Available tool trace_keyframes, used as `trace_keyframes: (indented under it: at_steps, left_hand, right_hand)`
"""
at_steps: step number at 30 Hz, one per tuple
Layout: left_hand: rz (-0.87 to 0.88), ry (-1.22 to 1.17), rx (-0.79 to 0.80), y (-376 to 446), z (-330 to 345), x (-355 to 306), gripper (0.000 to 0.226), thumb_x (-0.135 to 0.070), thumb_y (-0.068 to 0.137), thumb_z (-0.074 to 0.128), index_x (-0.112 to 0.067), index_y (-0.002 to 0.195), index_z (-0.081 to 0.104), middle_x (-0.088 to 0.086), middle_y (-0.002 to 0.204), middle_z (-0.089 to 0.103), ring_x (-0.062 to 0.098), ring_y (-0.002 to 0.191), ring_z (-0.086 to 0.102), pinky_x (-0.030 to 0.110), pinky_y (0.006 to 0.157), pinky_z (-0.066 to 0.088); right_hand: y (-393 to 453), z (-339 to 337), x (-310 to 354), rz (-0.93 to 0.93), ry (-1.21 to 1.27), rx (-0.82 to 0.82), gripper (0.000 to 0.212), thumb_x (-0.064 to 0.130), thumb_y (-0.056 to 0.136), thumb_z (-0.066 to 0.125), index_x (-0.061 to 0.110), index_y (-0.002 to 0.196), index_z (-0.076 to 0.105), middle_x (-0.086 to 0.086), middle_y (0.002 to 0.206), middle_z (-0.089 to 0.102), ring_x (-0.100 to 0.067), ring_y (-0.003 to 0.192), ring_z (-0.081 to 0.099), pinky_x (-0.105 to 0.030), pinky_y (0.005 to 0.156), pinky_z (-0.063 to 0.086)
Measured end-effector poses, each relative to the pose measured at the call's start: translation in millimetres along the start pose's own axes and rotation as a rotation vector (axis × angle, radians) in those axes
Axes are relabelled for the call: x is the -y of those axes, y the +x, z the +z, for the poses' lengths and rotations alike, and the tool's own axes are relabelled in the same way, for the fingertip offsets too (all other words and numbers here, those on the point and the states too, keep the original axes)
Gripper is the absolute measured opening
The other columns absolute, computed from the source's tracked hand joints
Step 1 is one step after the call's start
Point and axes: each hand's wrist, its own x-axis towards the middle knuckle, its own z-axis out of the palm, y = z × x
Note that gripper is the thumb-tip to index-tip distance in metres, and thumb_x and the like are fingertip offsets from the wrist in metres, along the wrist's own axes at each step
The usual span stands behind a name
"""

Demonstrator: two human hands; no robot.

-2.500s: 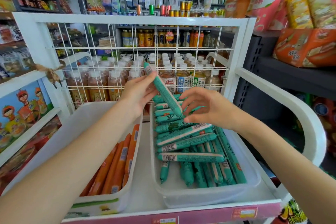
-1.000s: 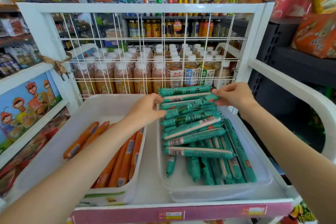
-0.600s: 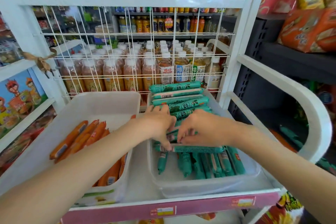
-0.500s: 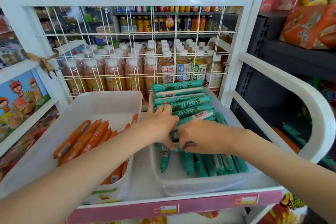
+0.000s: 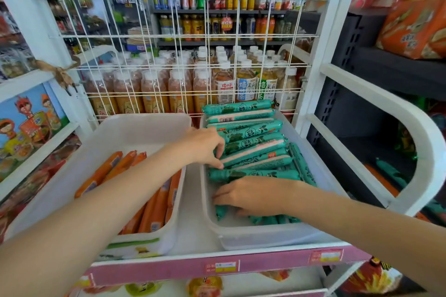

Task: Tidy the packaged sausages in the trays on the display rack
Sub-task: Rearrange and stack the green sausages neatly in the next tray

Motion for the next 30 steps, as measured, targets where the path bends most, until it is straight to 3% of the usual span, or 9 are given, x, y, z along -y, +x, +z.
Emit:
trace_keyframes:
  at_steps: [2, 5, 9, 14, 19, 22, 27, 30]
  left_hand:
    - [-0.009, 0.002, 0.006, 2, 3, -1, 0.028, -0.044, 0.077, 0.067, -0.023, 0.094, 0.059, -0.005, 0.092, 0.037, 0.014, 0.084, 0.040, 0.029, 0.073, 0.029]
    - [-0.008, -0.070, -0.016, 2, 5, 2, 0.025, -0.042, 0.079, 0.066, -0.023, 0.095, 0.061, -0.004, 0.095, 0.042, 0.014, 0.087, 0.044, 0.029, 0.073, 0.034]
    - [0.001, -0.303, -0.091, 0, 5, 6, 0.013, -0.027, 0.083, 0.065, -0.021, 0.093, 0.058, -0.004, 0.103, 0.058, 0.012, 0.093, 0.053, 0.028, 0.082, 0.045]
    - [0.004, -0.463, -0.208, -5, -5, 3, 0.009, -0.016, 0.088, 0.060, -0.017, 0.095, 0.064, -0.004, 0.097, 0.063, 0.012, 0.095, 0.058, 0.028, 0.086, 0.047]
    - [0.090, -0.519, -0.220, -11, -14, -1, 0.007, -0.015, 0.087, 0.060, -0.021, 0.087, 0.063, -0.011, 0.085, 0.059, 0.004, 0.082, 0.056, 0.020, 0.079, 0.045]
    - [0.085, -0.562, -0.231, -11, -16, -3, 0.007, -0.016, 0.087, 0.059, -0.022, 0.087, 0.063, -0.010, 0.086, 0.061, -0.004, 0.077, 0.053, 0.013, 0.074, 0.041]
    - [0.112, -0.904, -0.139, -18, -23, -11, 0.013, -0.019, 0.088, 0.060, -0.019, 0.098, 0.066, -0.002, 0.097, 0.069, 0.008, 0.090, 0.065, 0.019, 0.087, 0.048]
    - [0.116, -0.908, -0.110, -16, -23, -14, 0.022, -0.025, 0.082, 0.066, -0.021, 0.104, 0.063, -0.006, 0.100, 0.068, 0.006, 0.097, 0.063, 0.026, 0.096, 0.045]
  right_hand:
    - [3, -3, 1, -0.013, -0.059, -0.009, 0.026, 0.004, 0.083, 0.056, 0.001, 0.109, 0.057, -0.012, 0.116, 0.053, -0.031, 0.102, 0.055, -0.043, 0.083, 0.046]
    - [-6, -10, -5, -0.014, 0.024, -0.092, 0.025, 0.010, 0.082, 0.061, 0.005, 0.107, 0.058, -0.009, 0.113, 0.053, -0.028, 0.098, 0.055, -0.039, 0.079, 0.045]
    - [-27, -30, -14, 0.088, 0.347, -0.332, 0.029, 0.012, 0.080, 0.068, 0.009, 0.109, 0.064, -0.004, 0.108, 0.060, 0.001, 0.084, 0.051, -0.015, 0.083, 0.043]
    - [-36, -43, -17, 0.237, 0.686, -0.524, 0.025, 0.010, 0.080, 0.070, 0.012, 0.105, 0.067, 0.005, 0.098, 0.061, -0.011, 0.074, 0.063, -0.028, 0.073, 0.055]
    - [-45, -61, -21, 0.298, 1.098, -0.653, 0.018, 0.002, 0.082, 0.064, 0.005, 0.100, 0.062, 0.000, 0.074, 0.066, -0.009, 0.062, 0.062, -0.026, 0.064, 0.054]
    - [-49, -62, -31, 0.388, 1.200, -0.703, 0.019, 0.007, 0.082, 0.064, 0.009, 0.101, 0.058, -0.009, 0.070, 0.065, -0.019, 0.061, 0.063, -0.034, 0.064, 0.055]
    - [-54, -62, -45, 0.573, 1.299, -0.790, 0.018, 0.007, 0.080, 0.068, 0.006, 0.096, 0.059, -0.013, 0.072, 0.067, -0.019, 0.059, 0.064, -0.025, 0.063, 0.056]
    - [-54, -65, -49, 0.593, 1.324, -0.833, 0.012, 0.006, 0.079, 0.068, 0.004, 0.088, 0.060, -0.012, 0.071, 0.068, -0.018, 0.057, 0.065, -0.025, 0.063, 0.058]
